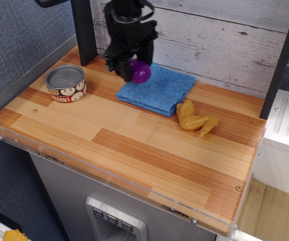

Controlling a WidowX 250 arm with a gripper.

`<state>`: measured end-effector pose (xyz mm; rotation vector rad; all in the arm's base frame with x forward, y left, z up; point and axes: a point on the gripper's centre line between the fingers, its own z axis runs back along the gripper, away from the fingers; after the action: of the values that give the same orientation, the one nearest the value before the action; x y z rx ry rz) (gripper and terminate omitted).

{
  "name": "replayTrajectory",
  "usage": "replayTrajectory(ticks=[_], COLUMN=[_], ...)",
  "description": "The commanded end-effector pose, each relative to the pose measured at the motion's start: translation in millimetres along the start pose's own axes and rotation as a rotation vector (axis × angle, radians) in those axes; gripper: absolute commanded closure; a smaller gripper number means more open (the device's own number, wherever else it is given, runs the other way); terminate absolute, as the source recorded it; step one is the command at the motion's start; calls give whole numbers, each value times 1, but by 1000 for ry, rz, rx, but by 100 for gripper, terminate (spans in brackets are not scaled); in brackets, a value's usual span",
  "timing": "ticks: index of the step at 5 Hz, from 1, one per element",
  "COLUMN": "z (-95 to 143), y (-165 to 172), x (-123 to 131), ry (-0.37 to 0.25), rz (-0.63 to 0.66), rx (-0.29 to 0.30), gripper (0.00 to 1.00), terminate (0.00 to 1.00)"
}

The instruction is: Place eggplant on top of blue towel

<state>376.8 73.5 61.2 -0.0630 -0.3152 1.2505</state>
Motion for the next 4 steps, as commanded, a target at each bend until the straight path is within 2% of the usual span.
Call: replayTrajectory(ticks=[1,3,4], z=[3,-12,-15], y=[-29,-37,-36], x=[-12,-30,-35], ry=[51,72,71], rz=[-33,-72,-104], rx=[-45,-51,-30], gripper=[100,100,0], terminate=[0,0,0])
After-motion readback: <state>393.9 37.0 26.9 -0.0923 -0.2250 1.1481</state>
